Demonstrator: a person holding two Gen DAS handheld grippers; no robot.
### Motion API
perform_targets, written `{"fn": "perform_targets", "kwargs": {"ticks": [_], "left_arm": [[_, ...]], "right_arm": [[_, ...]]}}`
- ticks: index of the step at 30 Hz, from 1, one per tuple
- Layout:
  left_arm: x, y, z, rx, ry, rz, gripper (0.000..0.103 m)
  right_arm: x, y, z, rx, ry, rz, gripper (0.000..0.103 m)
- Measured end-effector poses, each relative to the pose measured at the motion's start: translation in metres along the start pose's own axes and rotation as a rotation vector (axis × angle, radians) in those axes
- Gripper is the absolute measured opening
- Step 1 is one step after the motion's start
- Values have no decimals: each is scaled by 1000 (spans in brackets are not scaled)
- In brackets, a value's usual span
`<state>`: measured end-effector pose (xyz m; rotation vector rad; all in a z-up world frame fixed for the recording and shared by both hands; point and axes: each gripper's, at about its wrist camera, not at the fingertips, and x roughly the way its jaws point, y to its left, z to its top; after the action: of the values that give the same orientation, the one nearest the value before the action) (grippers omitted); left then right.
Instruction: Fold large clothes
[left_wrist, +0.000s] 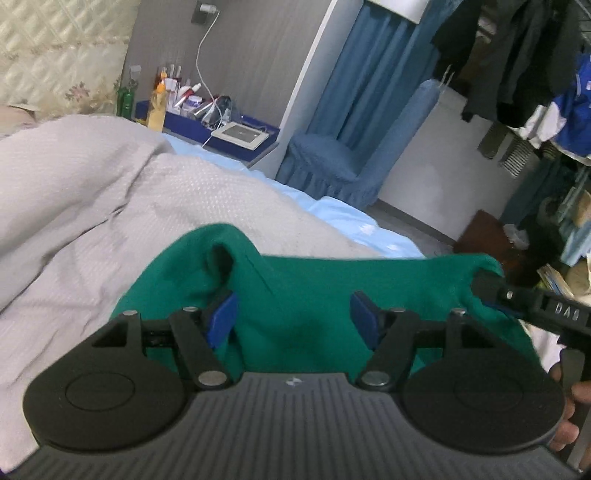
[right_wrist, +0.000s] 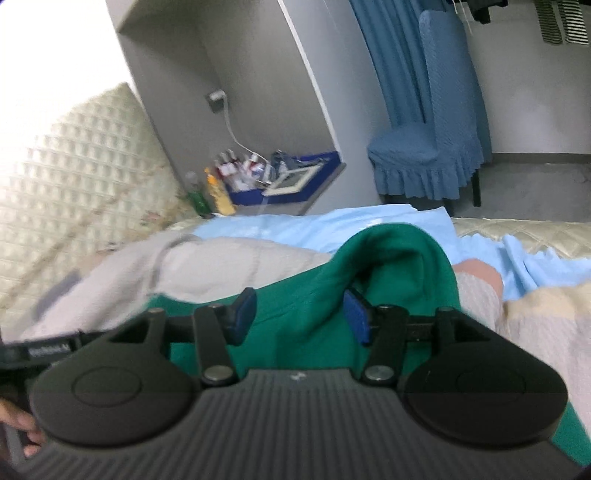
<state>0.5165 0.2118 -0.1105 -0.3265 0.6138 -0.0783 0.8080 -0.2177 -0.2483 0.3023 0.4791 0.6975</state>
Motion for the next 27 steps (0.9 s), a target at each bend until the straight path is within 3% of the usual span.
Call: {"fn": "perform_targets", "kwargs": {"ticks": [13, 20, 27], "left_arm": [[-229, -79, -125, 123, -88, 20, 72], [-310, -117, -175, 154, -137, 3, 72], [-357, -145, -206, 180, -175, -4, 72]], "right_arm": [[-174, 49, -78, -85, -11, 62, 56], [-242, 85, -109, -209, -17, 68, 56], [-284, 91, -132, -239, -12, 39, 55]]}}
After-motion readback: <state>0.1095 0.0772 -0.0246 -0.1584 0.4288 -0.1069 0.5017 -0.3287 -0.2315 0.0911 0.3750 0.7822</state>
